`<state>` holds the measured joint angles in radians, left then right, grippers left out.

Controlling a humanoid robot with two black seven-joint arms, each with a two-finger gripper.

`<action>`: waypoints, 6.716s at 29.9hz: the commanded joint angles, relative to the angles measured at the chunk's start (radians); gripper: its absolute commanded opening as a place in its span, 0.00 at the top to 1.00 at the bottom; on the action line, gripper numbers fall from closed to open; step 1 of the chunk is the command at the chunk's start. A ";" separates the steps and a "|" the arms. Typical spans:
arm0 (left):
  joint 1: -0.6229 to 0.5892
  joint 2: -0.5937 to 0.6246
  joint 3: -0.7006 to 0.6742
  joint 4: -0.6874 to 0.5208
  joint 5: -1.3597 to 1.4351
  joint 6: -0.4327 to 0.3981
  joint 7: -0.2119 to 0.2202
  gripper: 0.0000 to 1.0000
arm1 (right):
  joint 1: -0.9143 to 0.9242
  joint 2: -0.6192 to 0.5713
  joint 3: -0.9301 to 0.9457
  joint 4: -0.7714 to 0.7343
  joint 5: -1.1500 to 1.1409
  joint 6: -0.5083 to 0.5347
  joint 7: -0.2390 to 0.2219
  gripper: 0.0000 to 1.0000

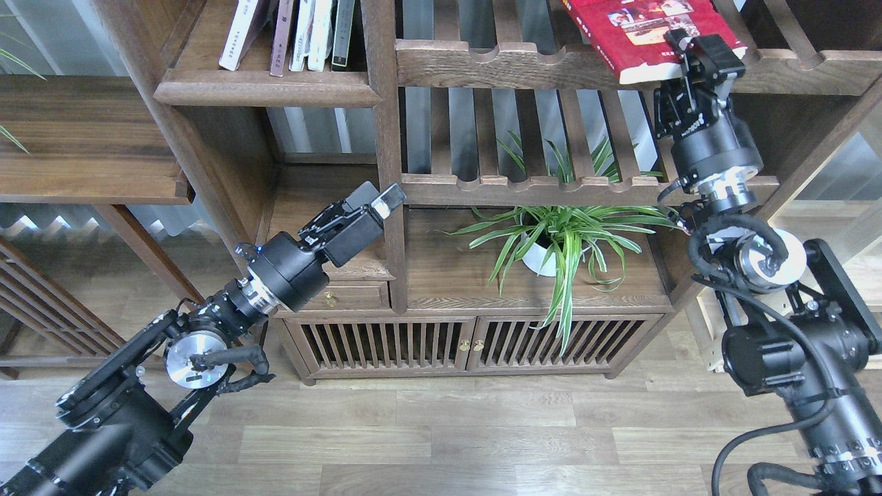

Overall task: Organize books on shelf
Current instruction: 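Tip the red picture-cover book outward with the right gripper, then lower the red book toward the left gripper with the right gripper, then hold the red book between both grippers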

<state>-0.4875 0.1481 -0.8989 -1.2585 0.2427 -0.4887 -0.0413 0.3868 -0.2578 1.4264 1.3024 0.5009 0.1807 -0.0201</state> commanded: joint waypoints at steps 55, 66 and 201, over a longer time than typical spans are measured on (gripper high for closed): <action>-0.071 -0.142 0.092 0.126 -0.545 0.000 0.152 0.02 | -0.281 0.035 -0.239 0.037 0.002 0.308 -0.001 1.00; -0.071 -0.140 0.081 0.126 -0.546 0.000 0.153 0.02 | -0.258 0.083 -0.268 0.037 0.001 0.308 -0.001 1.00; -0.065 -0.056 0.054 0.111 -0.666 0.000 0.314 0.97 | -0.227 0.236 -0.426 0.029 -0.099 0.308 -0.008 0.44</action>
<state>-0.5502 0.0897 -0.8402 -1.1458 -0.4203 -0.4883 0.2736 0.1625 -0.0198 0.9752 1.3331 0.4033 0.4886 -0.0293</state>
